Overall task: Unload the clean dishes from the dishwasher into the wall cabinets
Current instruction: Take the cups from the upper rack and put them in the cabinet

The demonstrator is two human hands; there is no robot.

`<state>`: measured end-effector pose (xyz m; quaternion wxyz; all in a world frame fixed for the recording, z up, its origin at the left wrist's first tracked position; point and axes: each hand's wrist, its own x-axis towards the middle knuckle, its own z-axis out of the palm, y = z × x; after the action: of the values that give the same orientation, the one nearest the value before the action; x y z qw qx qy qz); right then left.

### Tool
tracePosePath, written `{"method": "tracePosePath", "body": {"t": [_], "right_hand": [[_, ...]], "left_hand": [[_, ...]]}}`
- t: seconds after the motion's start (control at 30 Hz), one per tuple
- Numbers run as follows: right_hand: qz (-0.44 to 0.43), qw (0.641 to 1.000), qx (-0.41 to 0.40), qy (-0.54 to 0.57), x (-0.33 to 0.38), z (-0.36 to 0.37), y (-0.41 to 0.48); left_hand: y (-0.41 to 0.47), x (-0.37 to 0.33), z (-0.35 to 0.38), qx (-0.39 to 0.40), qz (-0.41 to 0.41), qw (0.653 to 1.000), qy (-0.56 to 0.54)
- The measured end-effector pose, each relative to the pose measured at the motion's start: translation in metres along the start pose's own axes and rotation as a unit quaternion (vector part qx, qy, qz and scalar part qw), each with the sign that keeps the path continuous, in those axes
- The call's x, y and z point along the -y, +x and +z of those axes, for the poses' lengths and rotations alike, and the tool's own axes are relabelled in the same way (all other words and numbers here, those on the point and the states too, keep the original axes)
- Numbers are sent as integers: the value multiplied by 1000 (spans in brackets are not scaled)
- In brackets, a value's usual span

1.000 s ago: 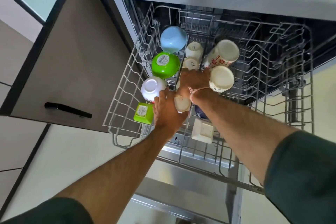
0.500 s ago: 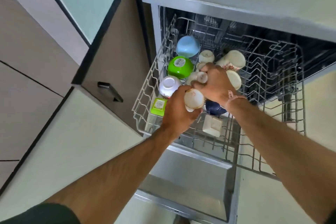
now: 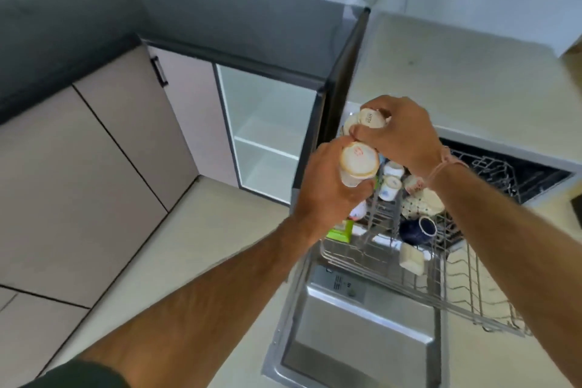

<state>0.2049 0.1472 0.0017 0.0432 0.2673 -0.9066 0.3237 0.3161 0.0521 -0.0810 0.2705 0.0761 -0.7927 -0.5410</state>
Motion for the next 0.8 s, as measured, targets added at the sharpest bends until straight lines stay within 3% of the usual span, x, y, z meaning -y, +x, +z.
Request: {"method": "tracePosePath", "body": {"t": [0.3,0.57,0.8], "right_hand": [[1,999,31,26,92,47,51],[80,993,76,48,96,185,111],[160,983,91,10,69,287,164]], "left_hand": [[44,19,-97,-38,-27,998,35],[87,129,-156,-2,-82,995,50],[133,237,-160,26,-127,991,42]]}}
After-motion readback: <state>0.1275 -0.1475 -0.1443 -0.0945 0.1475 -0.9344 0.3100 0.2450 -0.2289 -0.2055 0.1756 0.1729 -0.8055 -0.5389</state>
